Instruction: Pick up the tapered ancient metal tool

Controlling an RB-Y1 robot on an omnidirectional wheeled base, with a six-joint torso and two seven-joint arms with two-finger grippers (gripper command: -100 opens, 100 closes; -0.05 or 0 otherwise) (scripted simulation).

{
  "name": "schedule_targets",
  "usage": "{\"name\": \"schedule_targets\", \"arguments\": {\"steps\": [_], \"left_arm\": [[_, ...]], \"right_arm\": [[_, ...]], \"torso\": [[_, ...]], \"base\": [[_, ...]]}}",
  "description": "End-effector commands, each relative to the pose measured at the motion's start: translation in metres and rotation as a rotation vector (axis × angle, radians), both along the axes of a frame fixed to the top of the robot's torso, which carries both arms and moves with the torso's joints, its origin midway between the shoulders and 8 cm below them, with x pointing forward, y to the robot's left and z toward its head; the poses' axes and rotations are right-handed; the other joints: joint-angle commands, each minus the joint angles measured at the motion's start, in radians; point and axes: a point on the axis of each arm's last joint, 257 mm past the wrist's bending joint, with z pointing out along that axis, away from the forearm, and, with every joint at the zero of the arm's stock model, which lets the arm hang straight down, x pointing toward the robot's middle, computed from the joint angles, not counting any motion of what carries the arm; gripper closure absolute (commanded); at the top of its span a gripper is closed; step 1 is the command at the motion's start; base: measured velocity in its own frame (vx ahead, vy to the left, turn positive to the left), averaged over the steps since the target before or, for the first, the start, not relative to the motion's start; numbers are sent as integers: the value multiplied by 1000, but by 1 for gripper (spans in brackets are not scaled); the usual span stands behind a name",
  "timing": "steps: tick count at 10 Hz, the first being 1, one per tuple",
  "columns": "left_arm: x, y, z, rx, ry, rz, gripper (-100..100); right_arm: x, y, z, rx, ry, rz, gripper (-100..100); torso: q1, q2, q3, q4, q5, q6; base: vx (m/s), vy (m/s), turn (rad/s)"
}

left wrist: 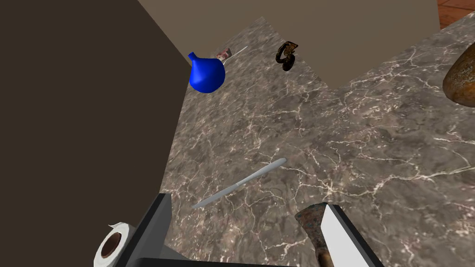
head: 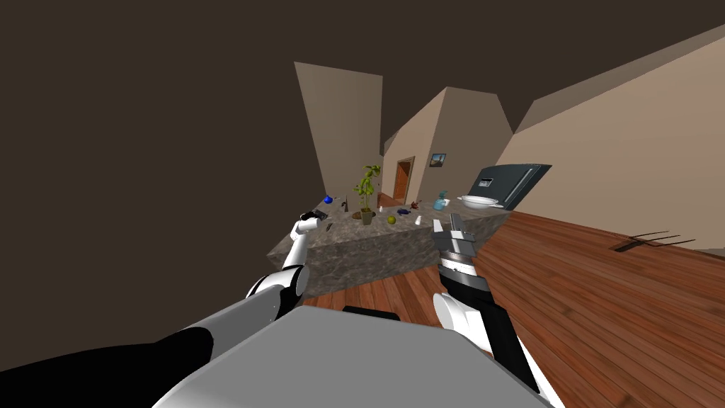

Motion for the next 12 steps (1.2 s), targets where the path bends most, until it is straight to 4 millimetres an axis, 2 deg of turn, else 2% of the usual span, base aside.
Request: {"name": "schedule_targets", "arguments": {"steps": [1, 2, 3, 4, 5, 6, 7, 8, 9, 10, 12], "left_arm": [[2, 10, -6, -59, 36, 26, -100], [1, 10, -17, -69, 61, 27, -100], [3, 19, -10, -116, 71, 50, -100], [1, 19, -30, -132, 113, 53, -100], [2, 28, -27, -179, 125, 77, -100], [-1, 27, -43, -195, 164, 80, -100], [-1, 36, -38, -240, 174, 103, -100], [-5, 34, -56, -256, 214, 107, -100], [-6, 41, -58, -305, 235, 131, -100], [-9, 39, -69, -316, 263, 133, -100], [-13, 45, -69, -364, 286, 155, -100]], "right_arm": [[0, 0, 0, 0, 0, 0, 0], [0, 0, 0, 0, 0, 0, 0], [0, 0, 0, 0, 0, 0, 0], [0, 0, 0, 0, 0, 0, 0], [0, 0, 0, 0, 0, 0, 0], [0, 0, 0, 0, 0, 0, 0], [0, 0, 0, 0, 0, 0, 0], [0, 0, 0, 0, 0, 0, 0], [0, 0, 0, 0, 0, 0, 0], [0, 0, 0, 0, 0, 0, 0], [0, 0, 0, 0, 0, 0, 0]], "torso": [[0, 0, 0, 0, 0, 0], [0, -1, 0, 0, 0, 0], [0, -1, -1, 0, 0, 0], [-1, -3, -1, 0, 0, 0], [-1, -2, -1, -1, 0, 0], [-1, -2, -1, 0, 0, 0], [0, -2, -1, 0, 0, 0], [0, -3, -2, -1, 0, 0], [0, -3, -2, -1, 0, 0], [0, -4, -2, -1, 0, 0], [1, 0, 0, 0, 0, 0]], "base": [[55, -9, 2], [63, -17, 4], [86, -28, 12], [76, -26, 9], [71, -24, 11], [74, -12, 8], [98, -14, 13], [86, -25, 12], [98, -19, 22], [87, -8, 13], [42, -5, 7]]}}
